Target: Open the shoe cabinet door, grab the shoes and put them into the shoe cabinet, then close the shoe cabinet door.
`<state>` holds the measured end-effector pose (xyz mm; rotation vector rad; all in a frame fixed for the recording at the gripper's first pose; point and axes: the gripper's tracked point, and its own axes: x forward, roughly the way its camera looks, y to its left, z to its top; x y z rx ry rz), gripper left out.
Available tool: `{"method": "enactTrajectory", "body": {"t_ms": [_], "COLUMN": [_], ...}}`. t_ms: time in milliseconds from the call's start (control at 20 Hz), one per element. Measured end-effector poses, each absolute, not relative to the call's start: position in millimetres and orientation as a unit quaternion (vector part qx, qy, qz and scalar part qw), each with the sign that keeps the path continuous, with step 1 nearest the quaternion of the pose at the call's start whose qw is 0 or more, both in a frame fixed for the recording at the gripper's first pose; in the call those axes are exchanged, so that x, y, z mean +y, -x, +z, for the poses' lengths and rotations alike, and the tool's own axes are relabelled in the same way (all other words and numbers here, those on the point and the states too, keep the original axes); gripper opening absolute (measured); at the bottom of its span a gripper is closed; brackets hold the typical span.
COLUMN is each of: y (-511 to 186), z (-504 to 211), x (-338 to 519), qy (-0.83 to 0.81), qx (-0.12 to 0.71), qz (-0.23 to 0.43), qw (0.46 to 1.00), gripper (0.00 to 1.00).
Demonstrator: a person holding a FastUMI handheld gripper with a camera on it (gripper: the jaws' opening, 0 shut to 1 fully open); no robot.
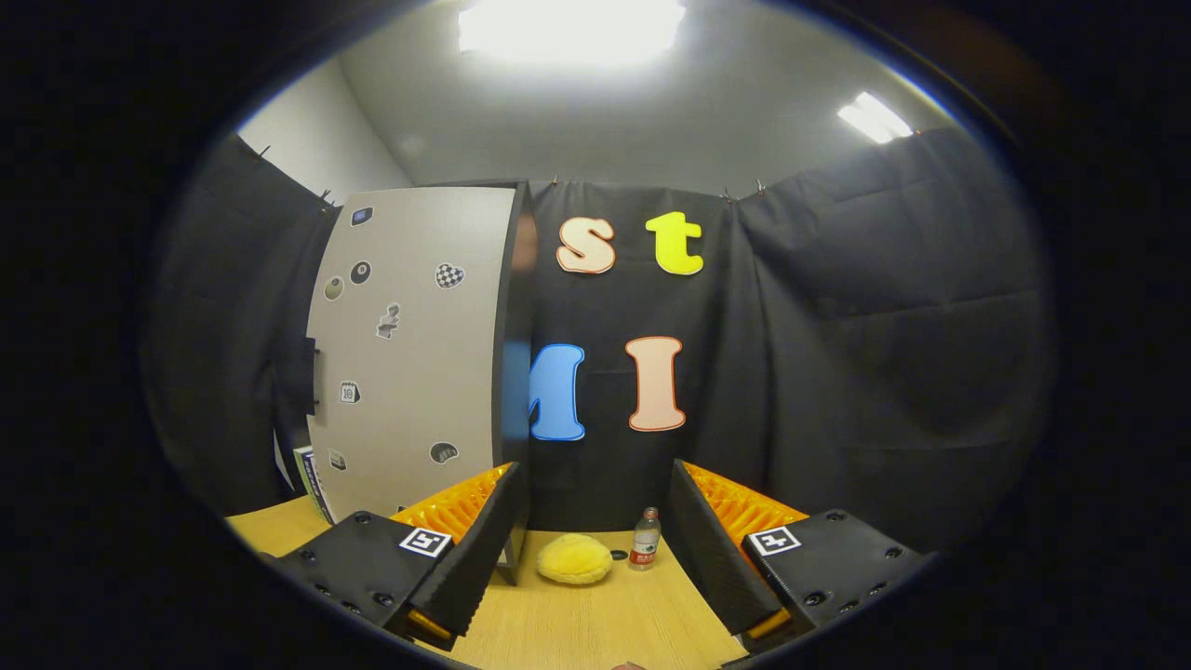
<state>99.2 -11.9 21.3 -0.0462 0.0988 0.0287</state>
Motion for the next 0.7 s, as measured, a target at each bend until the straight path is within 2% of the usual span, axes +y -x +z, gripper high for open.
{"method": "enactTrajectory", "body": {"t_ms": [700], "y": [-102.3], "z": [22.8], "x": [3.7], "qy": [0.015], "qx": [0.048], "qz": [0.007], "qw": [0.999], "gripper": [0.99]}}
